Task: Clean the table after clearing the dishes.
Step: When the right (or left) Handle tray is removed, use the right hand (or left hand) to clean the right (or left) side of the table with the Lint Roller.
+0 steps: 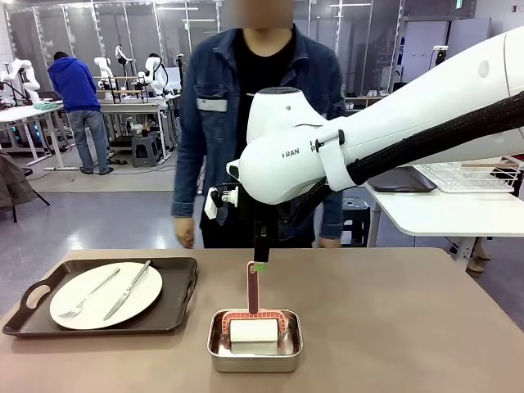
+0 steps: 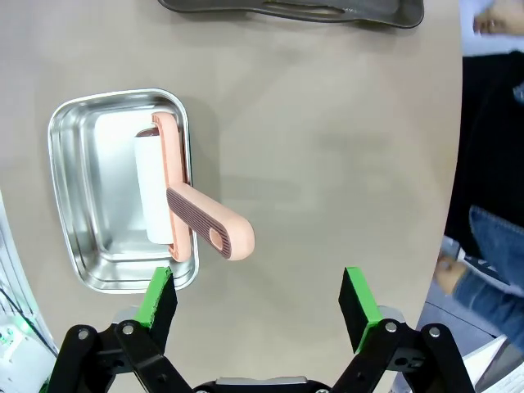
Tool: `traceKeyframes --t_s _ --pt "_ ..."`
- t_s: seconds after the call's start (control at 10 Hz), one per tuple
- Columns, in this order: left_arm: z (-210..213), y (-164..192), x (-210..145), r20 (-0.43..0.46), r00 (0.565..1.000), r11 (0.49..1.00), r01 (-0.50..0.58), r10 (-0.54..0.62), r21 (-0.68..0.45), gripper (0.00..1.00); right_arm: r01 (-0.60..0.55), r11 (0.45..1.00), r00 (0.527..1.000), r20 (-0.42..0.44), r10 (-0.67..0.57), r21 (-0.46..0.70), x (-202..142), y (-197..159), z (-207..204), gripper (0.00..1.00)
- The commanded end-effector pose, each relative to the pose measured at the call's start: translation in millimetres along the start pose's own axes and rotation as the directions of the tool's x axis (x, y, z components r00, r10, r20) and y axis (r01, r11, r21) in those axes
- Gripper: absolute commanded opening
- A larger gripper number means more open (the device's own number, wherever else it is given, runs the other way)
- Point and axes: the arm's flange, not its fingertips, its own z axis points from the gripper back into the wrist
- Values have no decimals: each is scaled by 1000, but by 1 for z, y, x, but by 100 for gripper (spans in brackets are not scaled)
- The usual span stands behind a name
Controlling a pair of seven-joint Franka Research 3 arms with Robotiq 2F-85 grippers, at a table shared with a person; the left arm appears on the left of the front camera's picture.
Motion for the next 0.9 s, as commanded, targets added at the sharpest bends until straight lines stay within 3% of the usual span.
traceKeyframes --t_s 0.0,0.2,0.3,0.5,0.6,0.8 --pt "3 -1 -3 4 1000 1000 12 -12 -7 100 -3 1000 1000 8 3 -6 2 0 0 100" --pt "3 -1 -3 4 1000 1000 12 -12 -7 100 0 1000 1000 0 0 0 0 0 0 100" --pt "3 -1 -3 4 1000 1000 12 -12 -7 100 101 994 990 94 -105 43 -18 -6 16 100" --pt "3 -1 -3 4 1000 1000 12 -12 -7 100 222 938 934 217 -283 268 -63 -10 34 100" --pt "3 -1 -3 4 1000 1000 12 -12 -7 100 257 881 889 261 -377 397 -101 -16 40 100" --pt "3 -1 -3 4 1000 1000 12 -12 -7 100 302 692 710 330 -622 655 -215 -25 48 100"
